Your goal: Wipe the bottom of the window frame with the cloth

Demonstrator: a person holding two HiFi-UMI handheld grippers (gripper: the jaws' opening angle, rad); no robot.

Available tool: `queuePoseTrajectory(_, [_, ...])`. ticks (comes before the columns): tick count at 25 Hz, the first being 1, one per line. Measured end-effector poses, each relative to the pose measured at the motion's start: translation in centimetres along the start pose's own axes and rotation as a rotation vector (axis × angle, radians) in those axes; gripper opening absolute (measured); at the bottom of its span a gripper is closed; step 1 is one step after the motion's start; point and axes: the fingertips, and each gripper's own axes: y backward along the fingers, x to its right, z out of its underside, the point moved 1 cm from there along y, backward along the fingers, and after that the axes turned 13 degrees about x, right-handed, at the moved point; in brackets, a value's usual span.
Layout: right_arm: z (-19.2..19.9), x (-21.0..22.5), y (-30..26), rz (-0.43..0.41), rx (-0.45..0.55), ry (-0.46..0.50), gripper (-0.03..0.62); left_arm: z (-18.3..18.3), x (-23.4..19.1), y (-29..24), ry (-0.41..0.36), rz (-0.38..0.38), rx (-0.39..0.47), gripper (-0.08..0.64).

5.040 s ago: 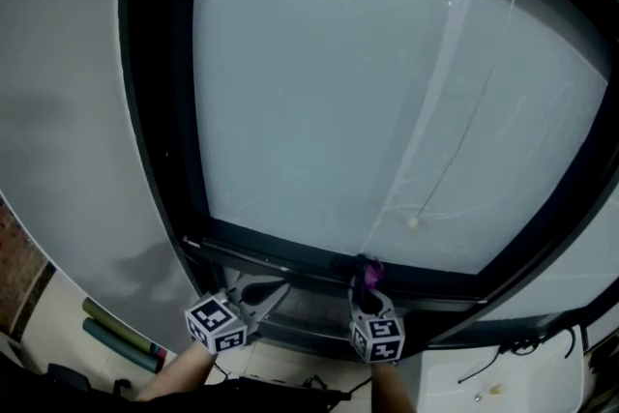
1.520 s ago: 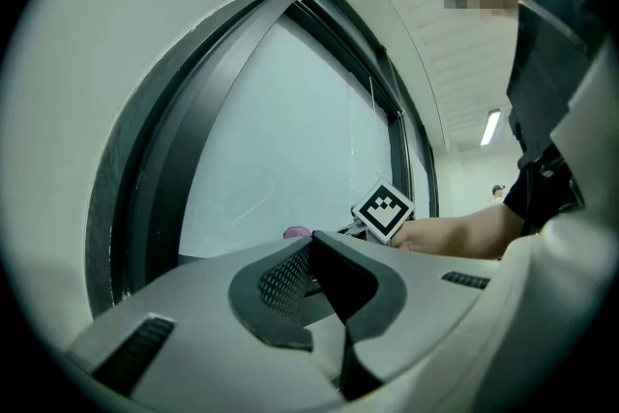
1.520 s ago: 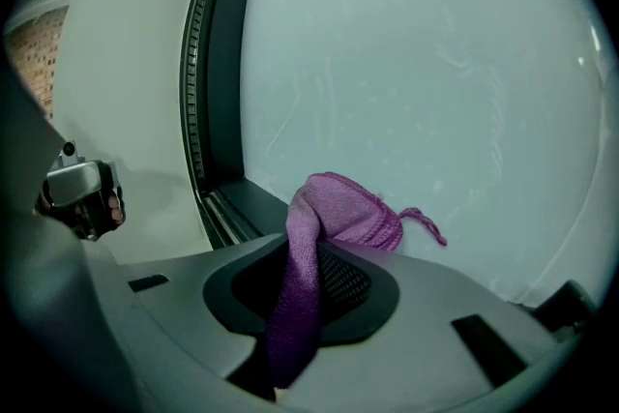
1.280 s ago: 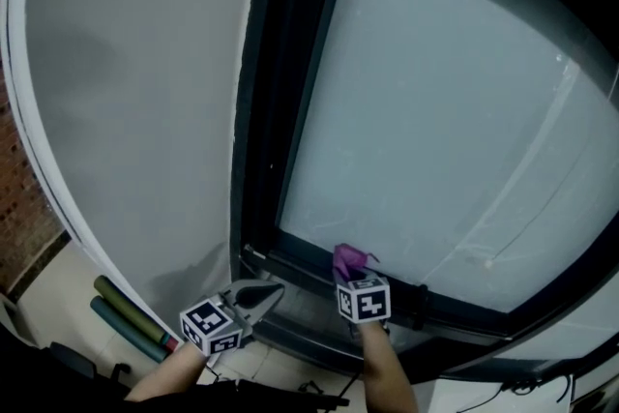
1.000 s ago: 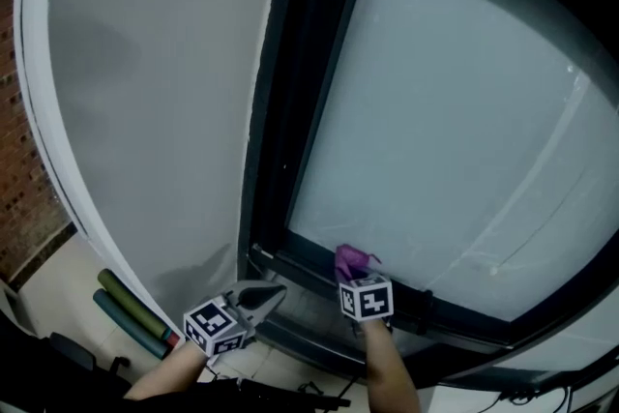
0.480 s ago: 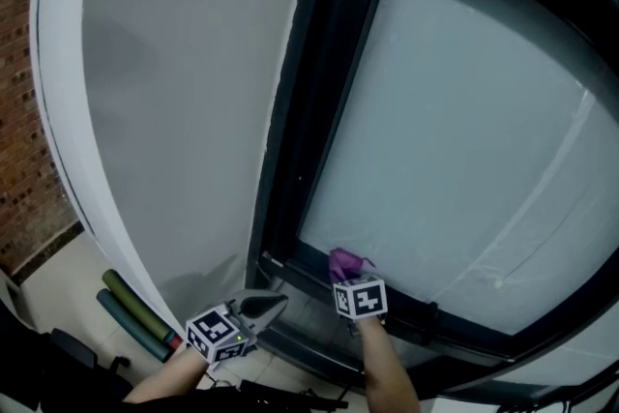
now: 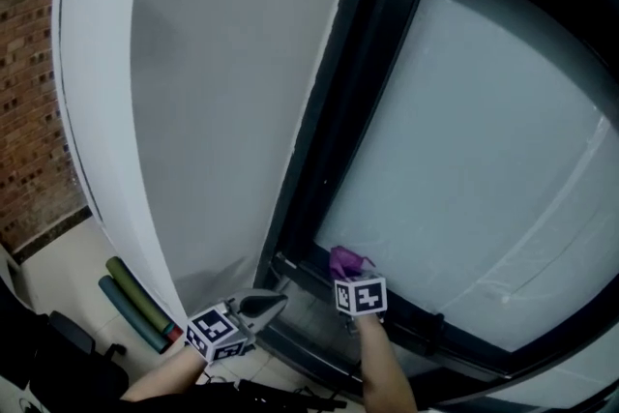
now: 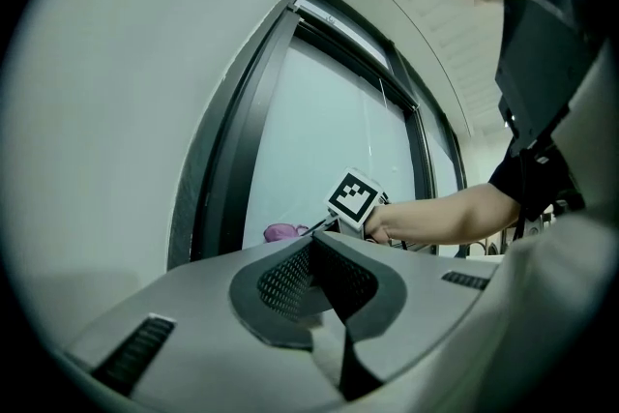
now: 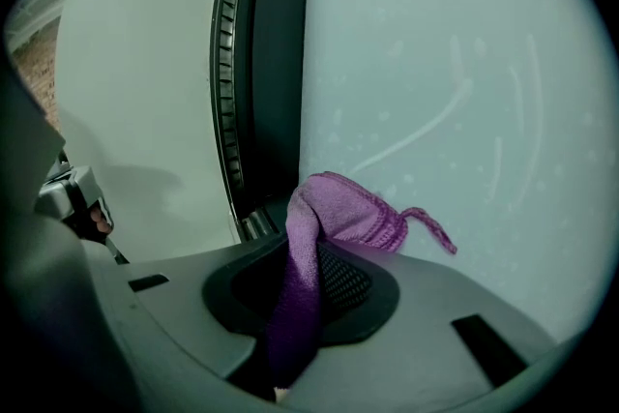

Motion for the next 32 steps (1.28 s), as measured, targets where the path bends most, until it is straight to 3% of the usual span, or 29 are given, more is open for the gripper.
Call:
queuePoseTrajectory(9, [-0.8, -1.2, -1.7, -0.036, -0.027, 0.008, 0.077, 0.0, -0.4, 1.9, 0.006, -0.044, 0.009, 0.002])
queuePoseTrajectory(21, [-2.3, -4.5, -4.0, -0.059, 0.034, 0.016, 0.076, -0.4, -1.8, 4.4, -0.008, -0.093, 0.005, 0.002])
queuePoseTrajectory(25, [-2.2, -5.3, -4.1, -0.043, 0.055, 0.061, 0.077, -0.3, -1.6, 4.5, 0.003, -0.084, 0.005, 0.002])
queuePoseTrajectory(32, [-2.0, -6.5, -2.8, -0.149, 0.126, -0.085, 0.075, -0.7, -1.6, 4.6, -0.010, -0.081, -0.017, 0.002])
